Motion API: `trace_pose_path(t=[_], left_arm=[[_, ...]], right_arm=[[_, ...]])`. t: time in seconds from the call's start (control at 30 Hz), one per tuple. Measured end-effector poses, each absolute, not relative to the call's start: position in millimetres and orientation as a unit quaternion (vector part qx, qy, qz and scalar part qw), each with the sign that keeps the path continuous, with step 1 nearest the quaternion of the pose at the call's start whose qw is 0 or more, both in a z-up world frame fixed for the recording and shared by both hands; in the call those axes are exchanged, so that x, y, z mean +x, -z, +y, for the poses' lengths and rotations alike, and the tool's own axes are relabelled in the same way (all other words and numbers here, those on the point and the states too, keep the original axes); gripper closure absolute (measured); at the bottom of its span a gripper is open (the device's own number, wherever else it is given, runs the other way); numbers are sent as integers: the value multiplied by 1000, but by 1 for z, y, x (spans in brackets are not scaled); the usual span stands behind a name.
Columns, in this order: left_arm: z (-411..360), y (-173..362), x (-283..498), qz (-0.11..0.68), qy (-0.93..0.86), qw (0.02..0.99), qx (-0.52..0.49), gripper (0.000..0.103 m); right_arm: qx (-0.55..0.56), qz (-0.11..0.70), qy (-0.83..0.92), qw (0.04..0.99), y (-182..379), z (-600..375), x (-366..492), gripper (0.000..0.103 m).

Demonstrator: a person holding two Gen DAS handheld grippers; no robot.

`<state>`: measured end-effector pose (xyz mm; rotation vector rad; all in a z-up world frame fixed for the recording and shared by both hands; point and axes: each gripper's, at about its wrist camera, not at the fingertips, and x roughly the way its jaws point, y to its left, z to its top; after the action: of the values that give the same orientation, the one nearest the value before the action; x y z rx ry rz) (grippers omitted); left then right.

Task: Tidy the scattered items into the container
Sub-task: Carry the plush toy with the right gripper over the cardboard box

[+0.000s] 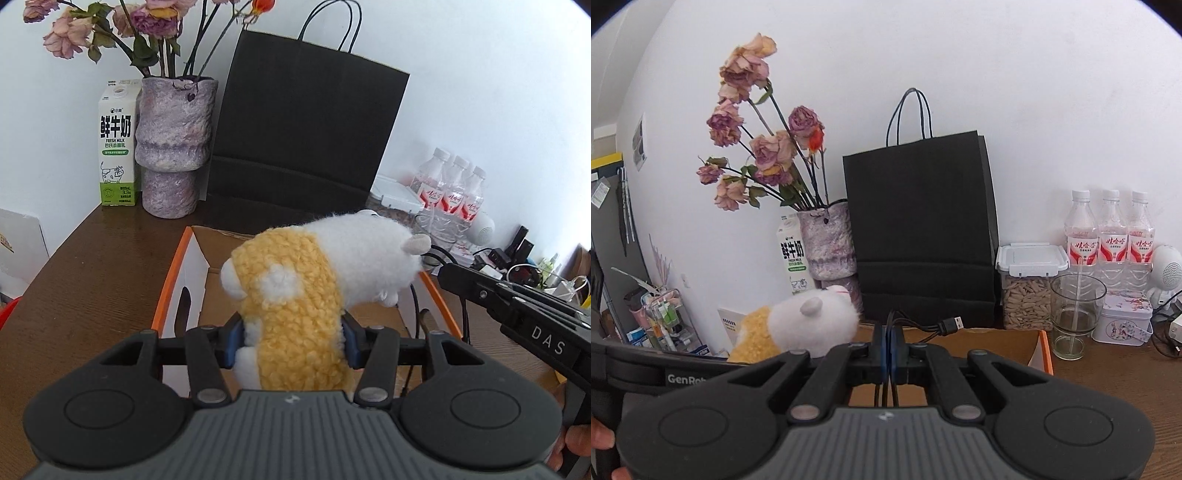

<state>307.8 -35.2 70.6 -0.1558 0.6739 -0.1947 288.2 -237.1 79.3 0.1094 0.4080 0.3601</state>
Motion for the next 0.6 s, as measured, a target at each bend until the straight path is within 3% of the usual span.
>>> trace_pose_path(t=[0.47,0.5,0.57,0.6], left_arm=[[-38,-4,373,424,57,903,-33,50],[-38,-4,372,425,57,903,-30,49],[-37,-6,369,419,58,906,-29,32],[-36,-9,367,415,56,908,-29,23]], right_arm=[[26,327,-169,929,-5,-232,359,101],[24,332,-170,928,-4,-231,359,96],[21,333,-166,928,-6,-232,356,91],[20,334,-165,928,-7,-232,355,79]])
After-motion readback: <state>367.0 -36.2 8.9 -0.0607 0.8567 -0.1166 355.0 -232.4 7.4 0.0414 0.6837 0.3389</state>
